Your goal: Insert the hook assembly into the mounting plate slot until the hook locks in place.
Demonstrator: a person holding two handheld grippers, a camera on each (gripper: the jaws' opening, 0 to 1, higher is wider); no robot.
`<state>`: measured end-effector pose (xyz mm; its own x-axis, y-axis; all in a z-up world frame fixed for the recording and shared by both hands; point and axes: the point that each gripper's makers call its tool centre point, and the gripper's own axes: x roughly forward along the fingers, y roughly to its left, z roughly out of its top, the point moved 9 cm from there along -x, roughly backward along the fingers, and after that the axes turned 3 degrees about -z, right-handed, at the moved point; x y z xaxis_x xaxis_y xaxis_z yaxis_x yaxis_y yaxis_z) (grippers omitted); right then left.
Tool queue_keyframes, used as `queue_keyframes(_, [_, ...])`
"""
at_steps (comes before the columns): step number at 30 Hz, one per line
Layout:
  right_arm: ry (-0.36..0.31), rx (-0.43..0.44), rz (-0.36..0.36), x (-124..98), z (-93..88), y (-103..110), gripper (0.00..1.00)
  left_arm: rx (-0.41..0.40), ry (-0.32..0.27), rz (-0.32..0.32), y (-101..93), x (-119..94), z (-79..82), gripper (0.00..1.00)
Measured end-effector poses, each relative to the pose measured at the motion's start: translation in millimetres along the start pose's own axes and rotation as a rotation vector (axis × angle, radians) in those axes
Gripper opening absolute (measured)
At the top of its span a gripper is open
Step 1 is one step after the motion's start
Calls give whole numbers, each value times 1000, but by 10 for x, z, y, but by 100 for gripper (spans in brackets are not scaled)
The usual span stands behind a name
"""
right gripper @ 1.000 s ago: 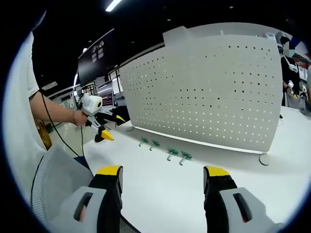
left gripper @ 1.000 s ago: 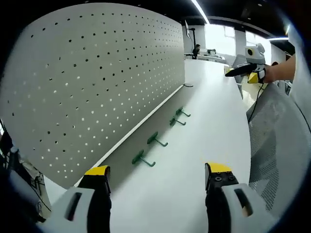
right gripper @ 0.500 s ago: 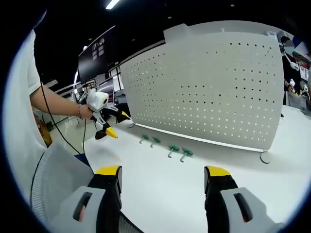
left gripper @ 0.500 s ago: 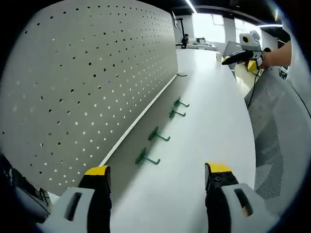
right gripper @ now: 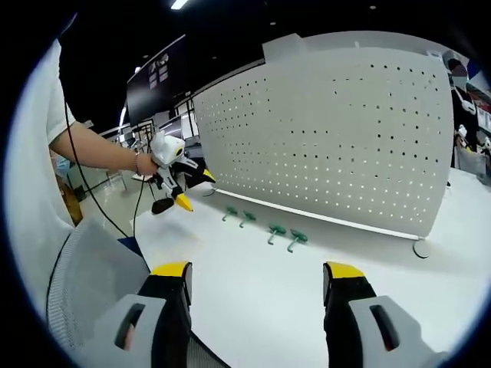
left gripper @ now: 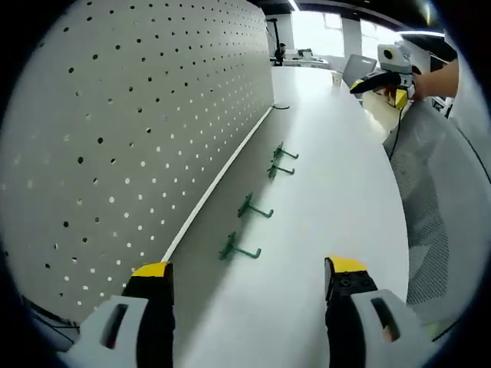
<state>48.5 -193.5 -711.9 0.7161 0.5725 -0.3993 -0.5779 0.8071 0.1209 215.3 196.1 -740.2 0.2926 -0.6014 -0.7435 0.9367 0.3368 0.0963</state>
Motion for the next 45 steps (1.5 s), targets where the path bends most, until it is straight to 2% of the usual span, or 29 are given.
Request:
queue_keyframes(8, [3,3,-2,-12,-8,6,67,62,42,-32,97,50,41,82])
queue_keyframes(16, [6,5,-7,-18,-19,-4,67,172,120,-87,93,159,45,81])
queue_keyframes(33, [9,15,-21,-39,-33,-52,68,272,192,-191,211,408,164,79])
queue_keyframes(45, [16,23,-37,-64,-49,-75,68,302,236,-266,235,587,138,79])
